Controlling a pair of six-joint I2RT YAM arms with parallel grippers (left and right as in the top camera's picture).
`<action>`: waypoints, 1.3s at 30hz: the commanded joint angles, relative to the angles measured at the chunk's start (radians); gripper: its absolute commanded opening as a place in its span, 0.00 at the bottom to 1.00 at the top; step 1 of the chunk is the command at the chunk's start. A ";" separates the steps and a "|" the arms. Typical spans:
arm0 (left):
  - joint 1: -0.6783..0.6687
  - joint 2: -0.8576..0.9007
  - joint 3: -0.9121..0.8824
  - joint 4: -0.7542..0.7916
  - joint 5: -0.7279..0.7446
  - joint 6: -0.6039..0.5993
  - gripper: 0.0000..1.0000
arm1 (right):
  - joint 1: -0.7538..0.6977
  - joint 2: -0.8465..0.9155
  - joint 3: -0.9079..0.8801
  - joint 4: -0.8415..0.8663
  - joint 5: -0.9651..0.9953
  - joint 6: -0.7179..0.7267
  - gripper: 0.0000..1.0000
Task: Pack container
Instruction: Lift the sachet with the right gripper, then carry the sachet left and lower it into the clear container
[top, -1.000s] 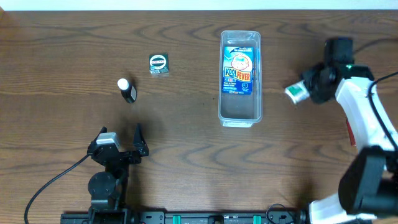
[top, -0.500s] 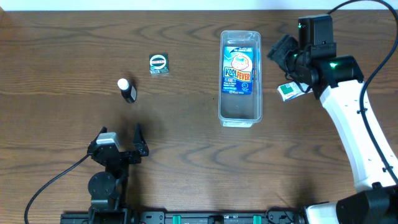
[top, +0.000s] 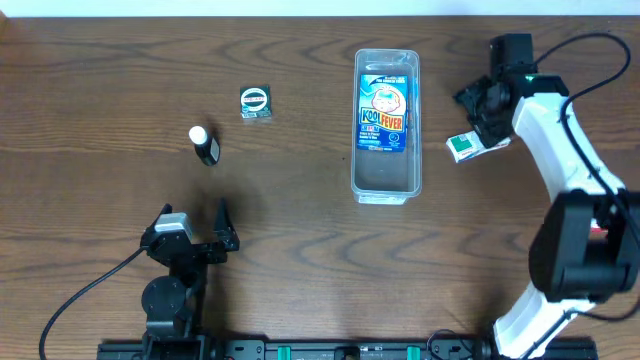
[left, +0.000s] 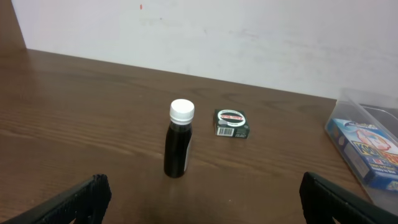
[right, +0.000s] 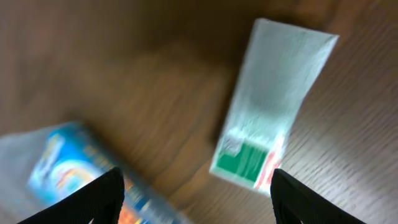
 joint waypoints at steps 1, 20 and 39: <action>-0.003 -0.006 -0.019 -0.039 -0.026 0.006 0.98 | -0.048 0.051 0.005 0.000 -0.038 0.026 0.73; -0.003 -0.006 -0.019 -0.039 -0.026 0.006 0.98 | -0.070 0.194 0.005 0.031 -0.039 0.024 0.74; -0.003 -0.006 -0.019 -0.039 -0.026 0.006 0.98 | -0.069 0.206 0.000 0.027 0.007 0.064 0.46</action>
